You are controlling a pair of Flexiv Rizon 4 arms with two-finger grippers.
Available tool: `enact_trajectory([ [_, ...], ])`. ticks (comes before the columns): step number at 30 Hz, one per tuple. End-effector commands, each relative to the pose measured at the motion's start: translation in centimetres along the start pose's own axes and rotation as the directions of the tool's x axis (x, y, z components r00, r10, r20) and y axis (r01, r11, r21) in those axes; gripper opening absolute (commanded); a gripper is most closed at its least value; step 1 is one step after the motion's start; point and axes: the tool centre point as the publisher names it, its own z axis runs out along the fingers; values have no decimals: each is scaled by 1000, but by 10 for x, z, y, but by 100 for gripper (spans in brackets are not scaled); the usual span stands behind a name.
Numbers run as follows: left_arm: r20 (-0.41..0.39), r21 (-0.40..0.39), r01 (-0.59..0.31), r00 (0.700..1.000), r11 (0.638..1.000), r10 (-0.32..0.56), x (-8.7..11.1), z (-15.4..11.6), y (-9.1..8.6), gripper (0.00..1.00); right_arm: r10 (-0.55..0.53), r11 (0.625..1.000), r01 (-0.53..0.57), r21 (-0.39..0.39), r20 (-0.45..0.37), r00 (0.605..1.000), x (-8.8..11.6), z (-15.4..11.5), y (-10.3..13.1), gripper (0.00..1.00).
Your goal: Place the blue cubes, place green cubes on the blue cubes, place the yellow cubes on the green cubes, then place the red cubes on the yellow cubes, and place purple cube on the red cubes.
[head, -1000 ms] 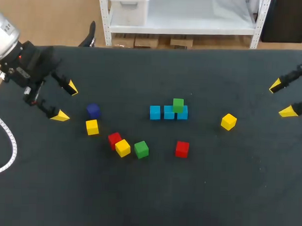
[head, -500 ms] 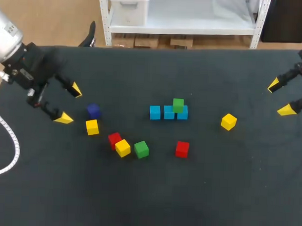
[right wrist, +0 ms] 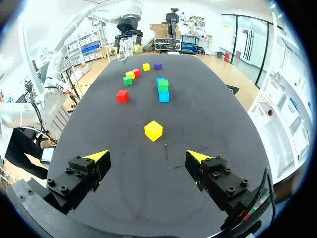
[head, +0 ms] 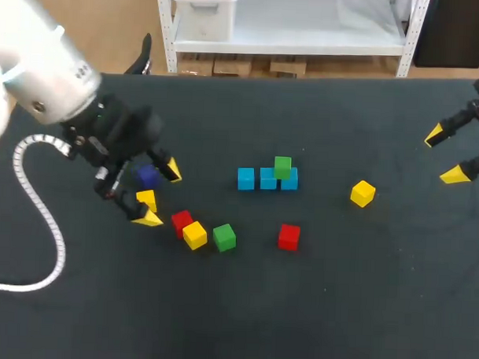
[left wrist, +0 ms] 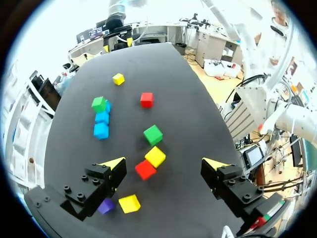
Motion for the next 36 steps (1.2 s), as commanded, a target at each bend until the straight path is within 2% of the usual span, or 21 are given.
enact_trajectory([
  [1,-6,24,-66,998,997,67,-12,15,4,100,-1,1000,1,-1,2,1000,0,0,-1,100],
  [5,-30,79,-254,966,964,257,-24,27,5,100,-1,1000,1,-1,2,1000,0,0,-1,100],
  [7,-33,120,-316,946,941,322,-27,31,9,100,-1,1000,1,-1,2,1000,0,0,-1,100],
  [14,-47,211,-455,879,865,474,-47,53,22,100,-1,1000,1,-1,2,1000,0,0,-1,100],
  [19,-40,283,-510,840,812,541,-62,79,30,100,-1,1000,1,-1,2,1000,0,0,-1,100],
  [23,-37,316,-546,810,776,585,-66,96,33,100,-1,1000,1,-1,2,1000,0,0,-1,100],
  [30,-19,348,-581,780,735,626,-52,112,41,100,-1,1000,1,-1,2,1000,0,0,-1,100],
  [36,-6,352,-597,769,721,639,-38,113,45,100,-1,1000,1,-1,2,1000,0,0,-1,100],
])
